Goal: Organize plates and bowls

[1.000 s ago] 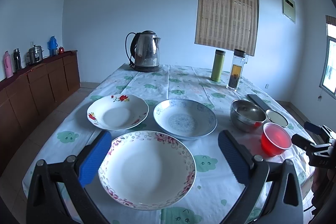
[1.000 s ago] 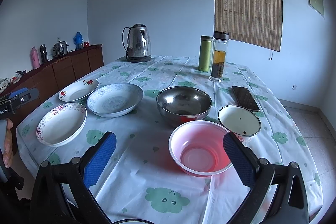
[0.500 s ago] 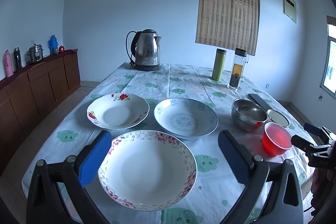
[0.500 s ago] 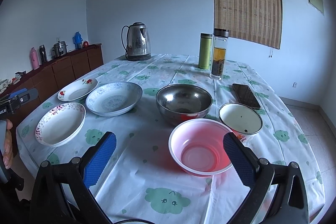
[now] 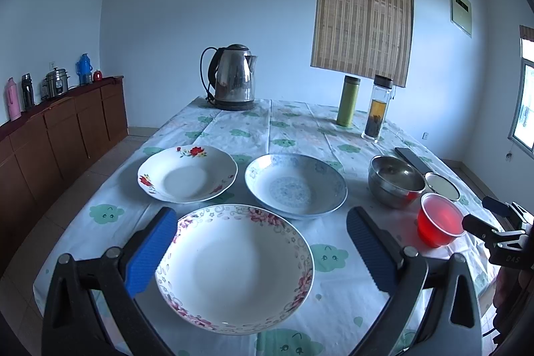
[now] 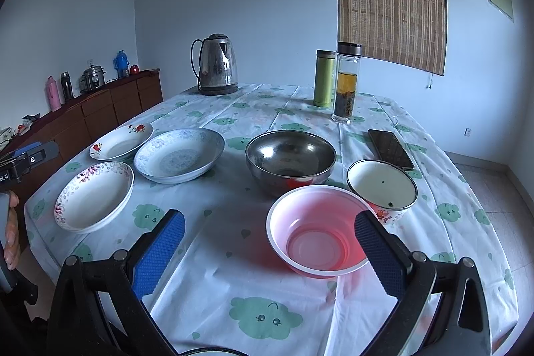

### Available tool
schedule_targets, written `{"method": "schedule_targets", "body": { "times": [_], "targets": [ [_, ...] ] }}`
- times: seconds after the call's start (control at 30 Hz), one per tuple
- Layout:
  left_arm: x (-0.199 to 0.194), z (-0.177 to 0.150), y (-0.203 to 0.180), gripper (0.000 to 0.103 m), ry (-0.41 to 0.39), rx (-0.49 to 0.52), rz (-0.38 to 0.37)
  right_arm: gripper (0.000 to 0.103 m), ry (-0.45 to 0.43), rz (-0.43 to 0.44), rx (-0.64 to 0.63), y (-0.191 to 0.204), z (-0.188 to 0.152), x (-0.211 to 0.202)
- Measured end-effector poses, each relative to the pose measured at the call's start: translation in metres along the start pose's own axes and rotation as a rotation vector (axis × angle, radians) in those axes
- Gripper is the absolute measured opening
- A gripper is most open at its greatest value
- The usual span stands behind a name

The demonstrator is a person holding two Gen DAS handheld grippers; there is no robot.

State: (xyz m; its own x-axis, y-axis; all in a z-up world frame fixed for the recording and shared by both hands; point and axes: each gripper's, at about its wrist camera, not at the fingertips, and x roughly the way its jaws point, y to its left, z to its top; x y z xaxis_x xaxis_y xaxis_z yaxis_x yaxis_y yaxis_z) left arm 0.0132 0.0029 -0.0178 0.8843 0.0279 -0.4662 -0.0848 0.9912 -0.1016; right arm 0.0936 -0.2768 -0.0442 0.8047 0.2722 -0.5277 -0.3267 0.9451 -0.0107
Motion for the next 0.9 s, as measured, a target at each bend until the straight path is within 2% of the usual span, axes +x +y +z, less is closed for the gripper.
{"method": "schedule_targets", "body": {
  "times": [0.67, 0.9],
  "targets": [
    [0.015, -0.005, 0.002, 0.103, 0.033, -0.002, -0.001, 0.102, 0.017, -0.003, 0.005, 0.002, 0.002, 0.01],
    [0.025, -0.008, 0.009, 0.103, 0.058, -0.014, 0.011, 0.102, 0.033, 0.023, 0.007, 0.01, 0.004, 0.022]
  ]
}}
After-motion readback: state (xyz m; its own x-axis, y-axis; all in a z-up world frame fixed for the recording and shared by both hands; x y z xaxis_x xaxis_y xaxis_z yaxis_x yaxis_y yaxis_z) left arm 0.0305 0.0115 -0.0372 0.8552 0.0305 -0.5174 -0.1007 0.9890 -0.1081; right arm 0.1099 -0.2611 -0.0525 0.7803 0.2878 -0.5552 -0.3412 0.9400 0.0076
